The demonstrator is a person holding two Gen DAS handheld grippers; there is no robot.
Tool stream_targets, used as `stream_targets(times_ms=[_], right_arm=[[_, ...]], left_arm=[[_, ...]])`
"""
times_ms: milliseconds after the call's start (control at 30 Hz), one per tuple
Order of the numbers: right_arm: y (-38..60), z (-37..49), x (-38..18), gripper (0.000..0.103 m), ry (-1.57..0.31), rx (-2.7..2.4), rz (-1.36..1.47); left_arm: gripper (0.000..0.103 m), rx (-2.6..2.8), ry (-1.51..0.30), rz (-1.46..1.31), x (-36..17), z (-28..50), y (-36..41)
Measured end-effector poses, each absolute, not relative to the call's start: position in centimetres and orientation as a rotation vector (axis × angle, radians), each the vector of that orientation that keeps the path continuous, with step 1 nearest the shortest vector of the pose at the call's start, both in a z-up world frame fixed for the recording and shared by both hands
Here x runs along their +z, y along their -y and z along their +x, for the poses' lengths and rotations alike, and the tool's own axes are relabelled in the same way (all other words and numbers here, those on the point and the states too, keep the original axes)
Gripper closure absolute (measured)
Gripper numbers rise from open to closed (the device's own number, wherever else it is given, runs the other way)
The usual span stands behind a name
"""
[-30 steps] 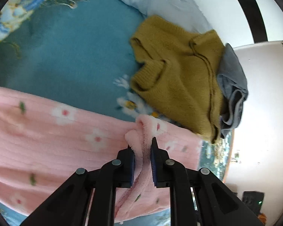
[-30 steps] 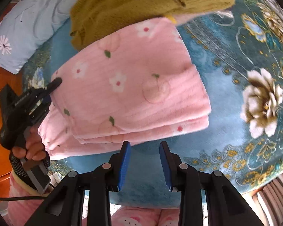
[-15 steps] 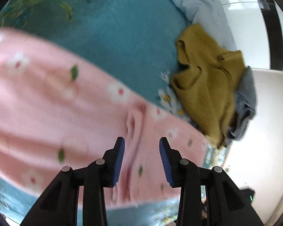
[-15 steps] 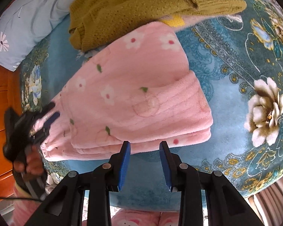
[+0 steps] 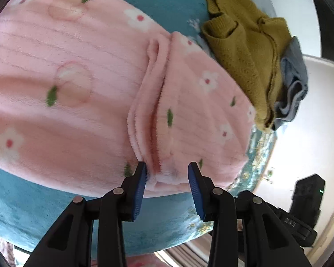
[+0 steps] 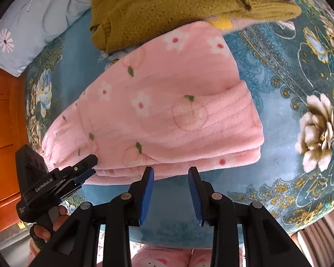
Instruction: Fold clothes
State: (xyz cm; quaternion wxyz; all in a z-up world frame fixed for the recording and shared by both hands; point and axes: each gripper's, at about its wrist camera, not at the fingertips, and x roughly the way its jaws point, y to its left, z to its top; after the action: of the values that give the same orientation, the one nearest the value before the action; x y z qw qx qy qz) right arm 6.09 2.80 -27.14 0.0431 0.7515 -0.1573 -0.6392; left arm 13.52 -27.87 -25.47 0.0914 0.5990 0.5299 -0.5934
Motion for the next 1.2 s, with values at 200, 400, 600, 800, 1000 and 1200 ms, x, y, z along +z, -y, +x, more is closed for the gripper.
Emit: stream_targets(times_ms=[200, 400, 600, 800, 1000, 1200], right_arm=[[-3.2, 6.5, -26.9, 0.068, 0.497, -1.989, 2.289], [-4.1, 6.4, -27.6, 0.068, 0.528, -2.034, 2.307], [-5.9, 5.9, -28.3, 0.068, 0.535, -2.106, 2.325], [-8.6, 5.0, -27.8, 0.068, 0.654, -2.182, 2.272], [-8.2, 5.3, -31.3, 0.068, 0.579, -2.090, 2.364], [-9.4, 6.4, -32.6, 0.068, 0.676, -2.087, 2.372]], left_arm=[[0.065, -1.856, -1.585, 1.692, -23.3, 13.9, 28.6], [0.065, -1.780, -1.600, 1.780, -25.5, 13.7, 27.2], [0.091, -1.747, -1.632, 1.686, -26.0, 14.7, 27.5], [0.092, -1.949, -1.623, 1.620, -21.5, 15.3, 27.1], [0.092, -1.772, -1.561, 1.688, -26.3, 17.5, 28.3], [0.090, -1.760, -1.527, 1.712, -27.0, 17.4, 28.2]])
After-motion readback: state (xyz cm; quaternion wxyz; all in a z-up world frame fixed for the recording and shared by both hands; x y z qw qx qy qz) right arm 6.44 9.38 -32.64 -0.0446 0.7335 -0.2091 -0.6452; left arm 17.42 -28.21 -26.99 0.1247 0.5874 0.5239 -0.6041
